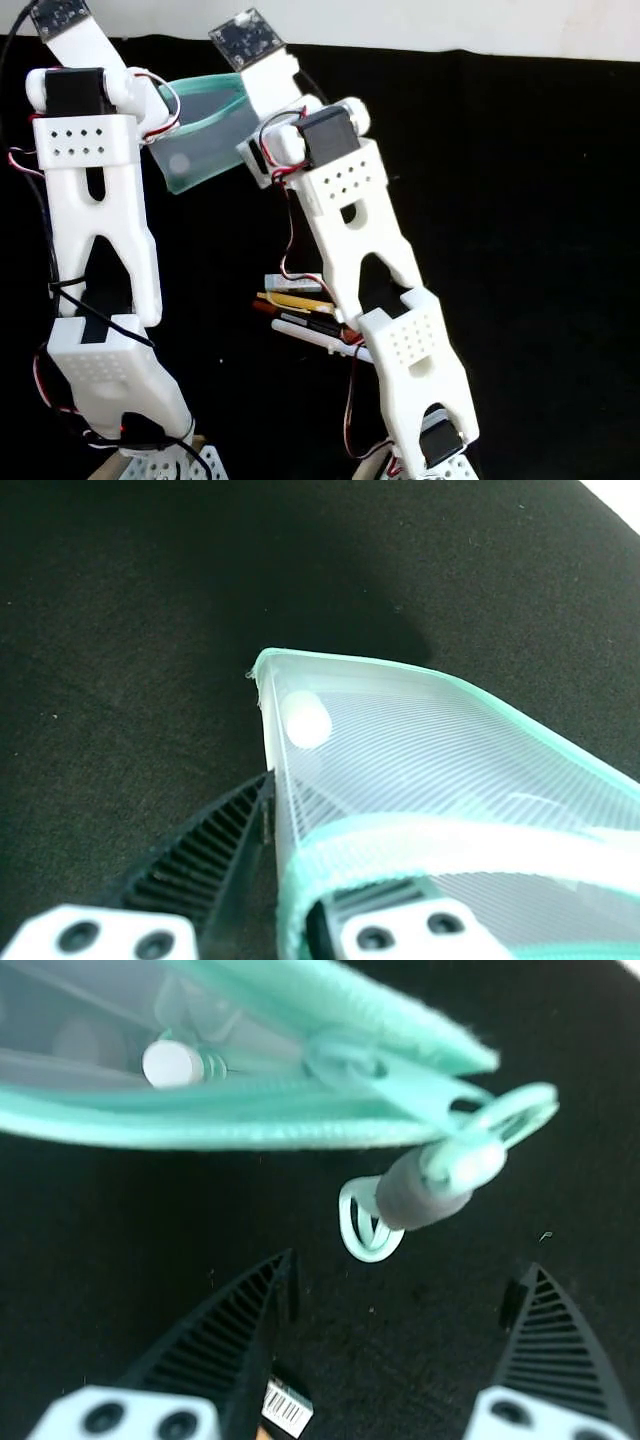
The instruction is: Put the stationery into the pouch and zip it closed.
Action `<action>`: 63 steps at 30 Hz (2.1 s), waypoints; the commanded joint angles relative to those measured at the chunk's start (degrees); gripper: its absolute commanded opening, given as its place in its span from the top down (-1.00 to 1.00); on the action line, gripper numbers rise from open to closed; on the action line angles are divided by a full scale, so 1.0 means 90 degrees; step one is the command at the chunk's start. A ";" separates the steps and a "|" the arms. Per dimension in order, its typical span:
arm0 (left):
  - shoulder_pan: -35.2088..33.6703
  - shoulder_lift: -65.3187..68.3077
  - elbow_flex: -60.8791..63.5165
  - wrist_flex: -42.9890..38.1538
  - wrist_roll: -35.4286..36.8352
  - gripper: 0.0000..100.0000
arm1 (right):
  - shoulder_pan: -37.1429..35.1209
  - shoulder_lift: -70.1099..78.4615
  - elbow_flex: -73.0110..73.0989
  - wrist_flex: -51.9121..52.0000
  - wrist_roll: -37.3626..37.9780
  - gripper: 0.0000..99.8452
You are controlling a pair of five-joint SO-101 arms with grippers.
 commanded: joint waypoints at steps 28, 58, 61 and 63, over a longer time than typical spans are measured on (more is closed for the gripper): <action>-0.0093 0.0034 -0.0112 0.0029 -0.0068 0.99 | -0.0015 -0.3326 0.7429 -0.1626 0.1954 0.37; -0.0093 0.0845 -0.0317 0.0000 -0.0068 0.99 | -0.0991 -0.2916 1.0125 -0.5289 0.3790 0.37; -0.0093 0.0835 -0.0317 0.0000 -0.0068 0.99 | -0.0982 -0.2466 1.0105 -0.5436 0.3790 0.37; -0.0093 0.0825 -0.0317 0.0010 -0.0068 0.99 | -0.0972 -0.2271 1.0105 -0.5621 0.3790 0.37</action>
